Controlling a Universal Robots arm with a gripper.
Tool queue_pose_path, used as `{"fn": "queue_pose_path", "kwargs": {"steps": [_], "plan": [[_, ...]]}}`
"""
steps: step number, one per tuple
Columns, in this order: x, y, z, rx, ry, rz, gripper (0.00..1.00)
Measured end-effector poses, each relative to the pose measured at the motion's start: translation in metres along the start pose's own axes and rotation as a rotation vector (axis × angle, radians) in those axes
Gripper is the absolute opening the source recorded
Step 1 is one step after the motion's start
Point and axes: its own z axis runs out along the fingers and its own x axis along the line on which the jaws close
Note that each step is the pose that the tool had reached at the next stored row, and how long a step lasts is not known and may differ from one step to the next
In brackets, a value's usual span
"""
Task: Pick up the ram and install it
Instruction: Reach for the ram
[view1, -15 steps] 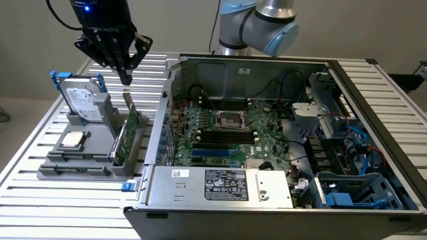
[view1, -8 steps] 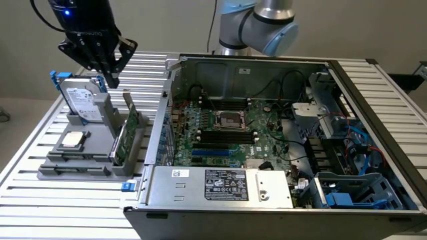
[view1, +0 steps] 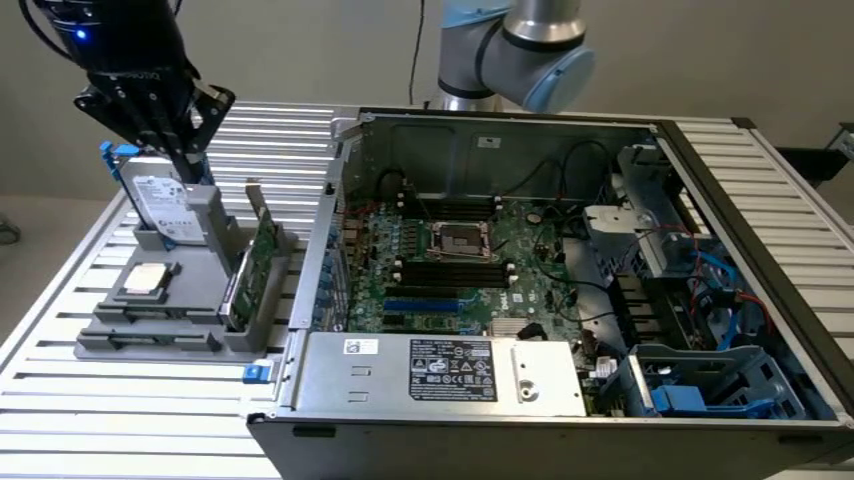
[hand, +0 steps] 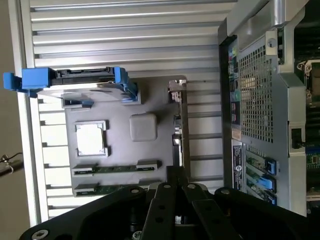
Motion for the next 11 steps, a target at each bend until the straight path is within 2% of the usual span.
{"fn": "queue_pose_path", "kwargs": {"steps": [7,11], "plan": [[0.029,-0.0072,0.0058,0.0001,0.0014,0.0,0.11],[0.044,-0.0116,0.0103,0.0003,0.005,0.0,0.11]]}}
